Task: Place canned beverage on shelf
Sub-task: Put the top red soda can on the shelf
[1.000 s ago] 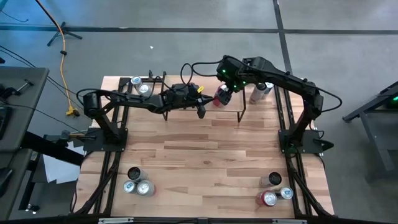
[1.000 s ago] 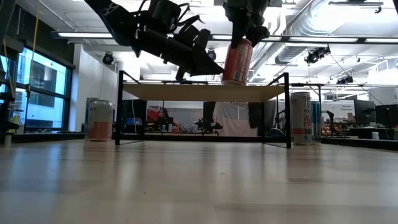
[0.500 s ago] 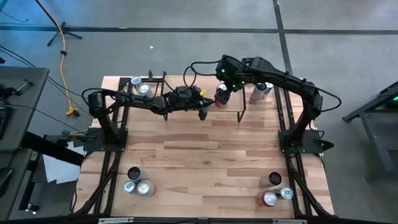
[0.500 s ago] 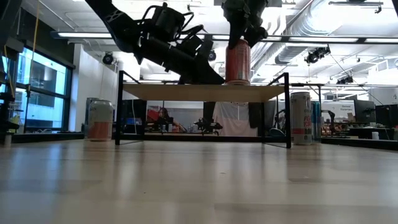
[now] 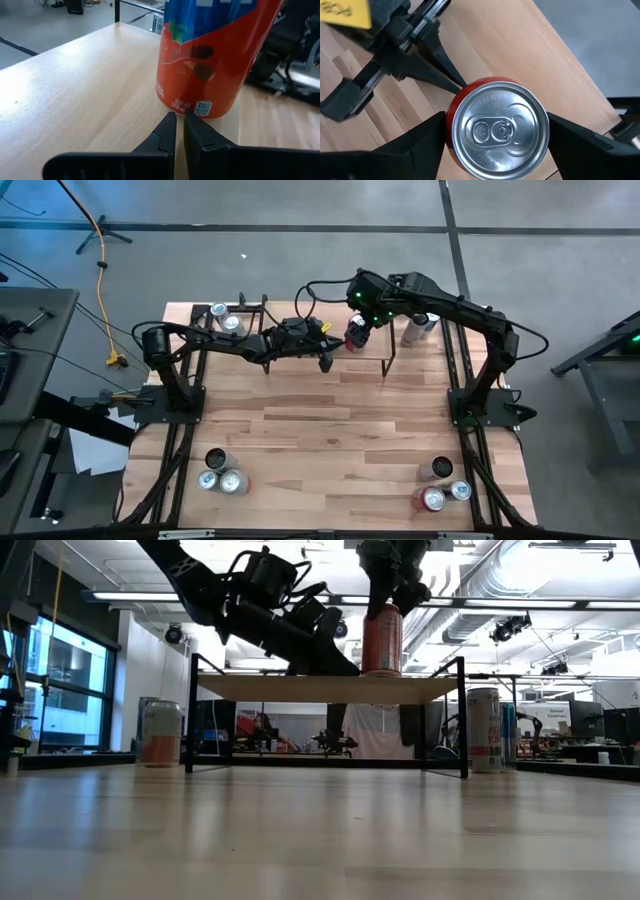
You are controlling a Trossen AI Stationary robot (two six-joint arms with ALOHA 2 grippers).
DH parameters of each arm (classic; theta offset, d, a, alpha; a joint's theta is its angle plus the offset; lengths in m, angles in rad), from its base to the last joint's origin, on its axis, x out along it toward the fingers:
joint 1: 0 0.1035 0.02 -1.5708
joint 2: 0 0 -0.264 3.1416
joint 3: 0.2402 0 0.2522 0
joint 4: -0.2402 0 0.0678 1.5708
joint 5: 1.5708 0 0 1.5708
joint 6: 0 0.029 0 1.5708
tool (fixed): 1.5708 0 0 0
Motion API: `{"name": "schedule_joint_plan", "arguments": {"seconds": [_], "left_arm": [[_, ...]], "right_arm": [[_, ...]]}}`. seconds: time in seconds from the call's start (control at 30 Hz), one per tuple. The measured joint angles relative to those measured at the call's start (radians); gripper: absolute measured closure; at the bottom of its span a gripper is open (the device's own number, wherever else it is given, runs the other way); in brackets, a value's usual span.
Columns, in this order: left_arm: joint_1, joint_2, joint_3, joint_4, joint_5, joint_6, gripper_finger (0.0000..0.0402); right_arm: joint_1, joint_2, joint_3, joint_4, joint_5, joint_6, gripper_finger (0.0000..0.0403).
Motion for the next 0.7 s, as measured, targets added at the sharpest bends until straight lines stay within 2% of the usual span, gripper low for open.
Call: {"name": "schedule_joint_plan", "arguments": {"seconds": [0.4, 0.57, 0.7], "left_arm": [[0.022, -0.078, 0.0, -0.019, -0.062, 0.147, 0.0401], [0.04, -0.165, 0.0, -0.044, -0.065, 0.162, 0.0401], [0.041, -0.265, 0.0, -0.074, -0.065, 0.206, 0.0401]], "right_arm": [[0.007, 0.0, 0.0, -0.003, 0.006, -0.027, 0.011], [0.02, 0.0, 0.0, -0.005, 0.01, -0.103, 0.011], [0.035, 0.007, 0.0, 0.012, 0.06, -0.126, 0.011]]}}
